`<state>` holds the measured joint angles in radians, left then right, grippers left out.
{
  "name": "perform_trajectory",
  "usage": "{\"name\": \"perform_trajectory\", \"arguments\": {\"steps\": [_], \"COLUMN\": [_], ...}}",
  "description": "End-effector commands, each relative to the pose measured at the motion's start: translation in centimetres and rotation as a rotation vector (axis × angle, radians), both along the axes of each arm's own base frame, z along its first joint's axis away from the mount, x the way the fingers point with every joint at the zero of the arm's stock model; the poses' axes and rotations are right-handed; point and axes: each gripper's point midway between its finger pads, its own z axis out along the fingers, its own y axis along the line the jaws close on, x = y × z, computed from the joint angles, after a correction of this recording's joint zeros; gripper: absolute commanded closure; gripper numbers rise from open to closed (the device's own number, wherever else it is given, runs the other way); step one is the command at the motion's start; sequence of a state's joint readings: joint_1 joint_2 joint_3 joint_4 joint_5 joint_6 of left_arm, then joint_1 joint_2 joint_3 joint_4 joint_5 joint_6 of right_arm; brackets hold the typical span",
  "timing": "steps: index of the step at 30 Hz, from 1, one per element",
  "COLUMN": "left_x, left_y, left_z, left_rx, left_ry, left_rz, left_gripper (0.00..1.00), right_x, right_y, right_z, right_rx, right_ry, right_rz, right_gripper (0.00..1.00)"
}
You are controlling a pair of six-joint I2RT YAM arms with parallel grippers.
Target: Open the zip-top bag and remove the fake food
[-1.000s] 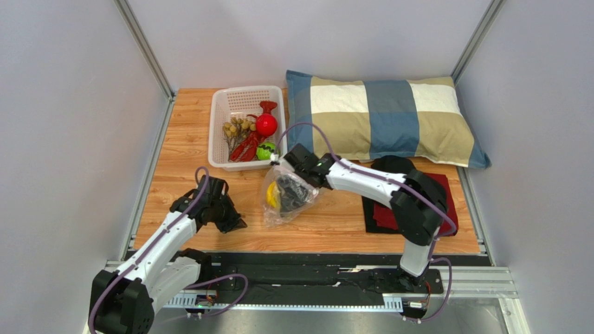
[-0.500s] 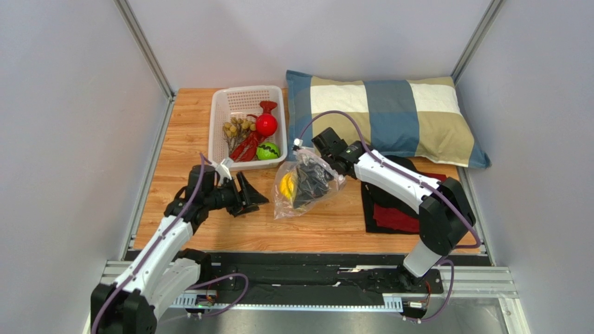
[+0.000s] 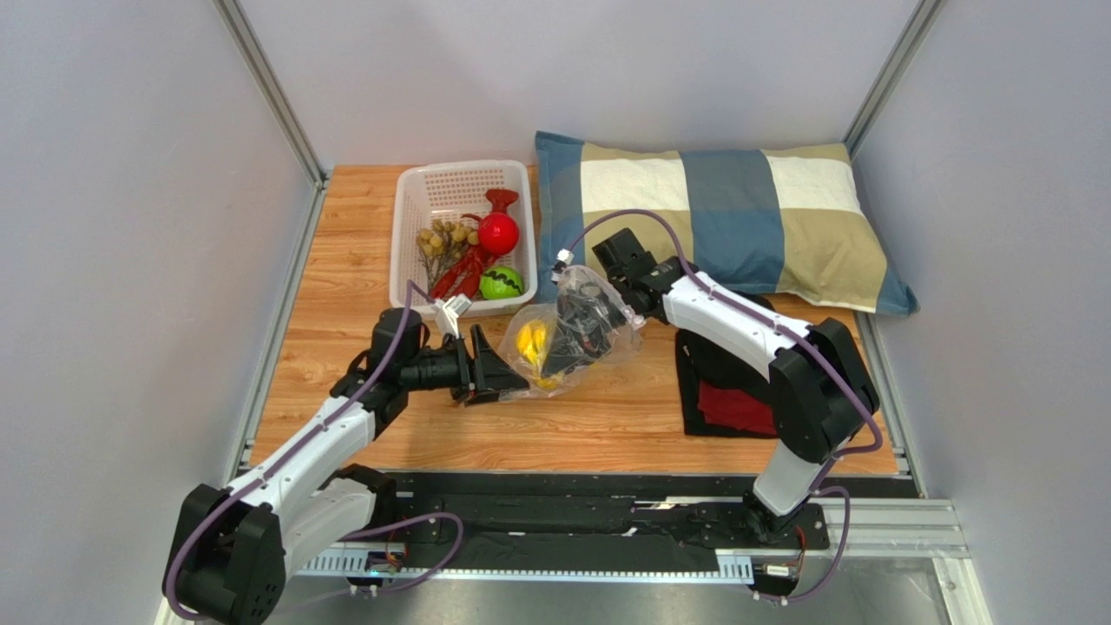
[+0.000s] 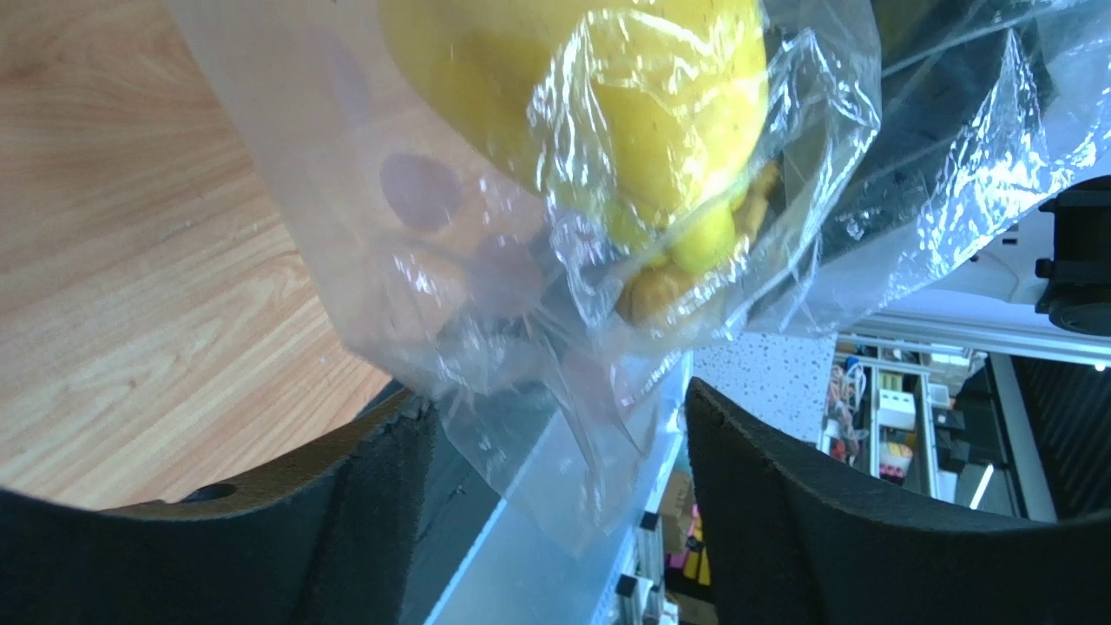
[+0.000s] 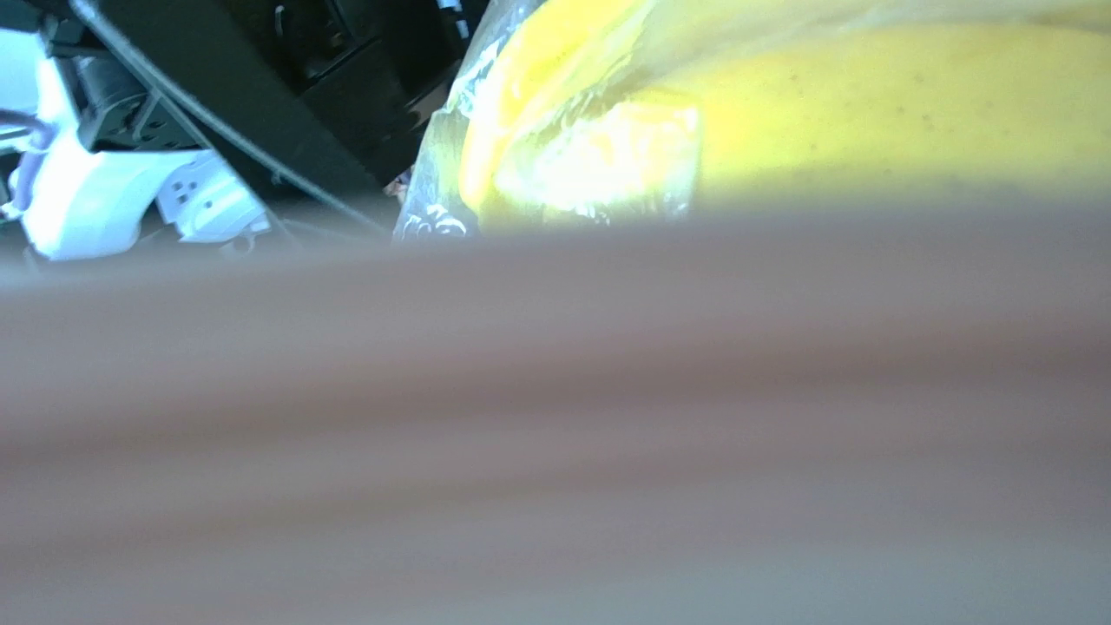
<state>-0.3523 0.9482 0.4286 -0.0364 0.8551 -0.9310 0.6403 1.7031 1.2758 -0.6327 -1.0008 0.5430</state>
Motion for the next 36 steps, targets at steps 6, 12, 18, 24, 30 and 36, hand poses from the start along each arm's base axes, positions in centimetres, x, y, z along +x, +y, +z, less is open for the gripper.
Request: {"name": "perform_trajectory", "arguments": {"steps": [6,12,18,24,30,36], "left_x": [2.7,2.4,1.7,1.4,1.9,5.4], "left_y": [-1.3,2.3,6.4,8.5,12.5,7.8], "left_z": [3.2,0.0,-1.4,-2.8,-4.8,-1.2], "left_rx": [-0.065,0.251,0.480,0.598,0.791,0.408], "left_ry": [-0.124,-0.063,-0.056,0.016,0.130,-0.060], "left_rz": [-0.028,0.096,0.222,0.305,0.505,0.418], "left_gripper": [0.89,1.00,1.00,1.00,1.00,1.00], "right_x": [-1.1,0.3,1.0,1.4,2.5,1.9], "right_y": [0.5,-0.5,-0.9,-1.1,-3.6,-3.7], "right_z": [2.2,0.4,-1.1,-1.4,0.1,1.5], "right_rx": [0.113,-0.050,-0.120,-0.124,-0.179,-0.115], "right_ry": [0.023,-0.095,-0.135,-0.156,-0.217,-0.174], "right_rz": [0.044,0.005,-0.025,-0.052,-0.126,-0.121], "right_gripper": [0.86,0.82,0.77,1.00,1.00,1.00]}}
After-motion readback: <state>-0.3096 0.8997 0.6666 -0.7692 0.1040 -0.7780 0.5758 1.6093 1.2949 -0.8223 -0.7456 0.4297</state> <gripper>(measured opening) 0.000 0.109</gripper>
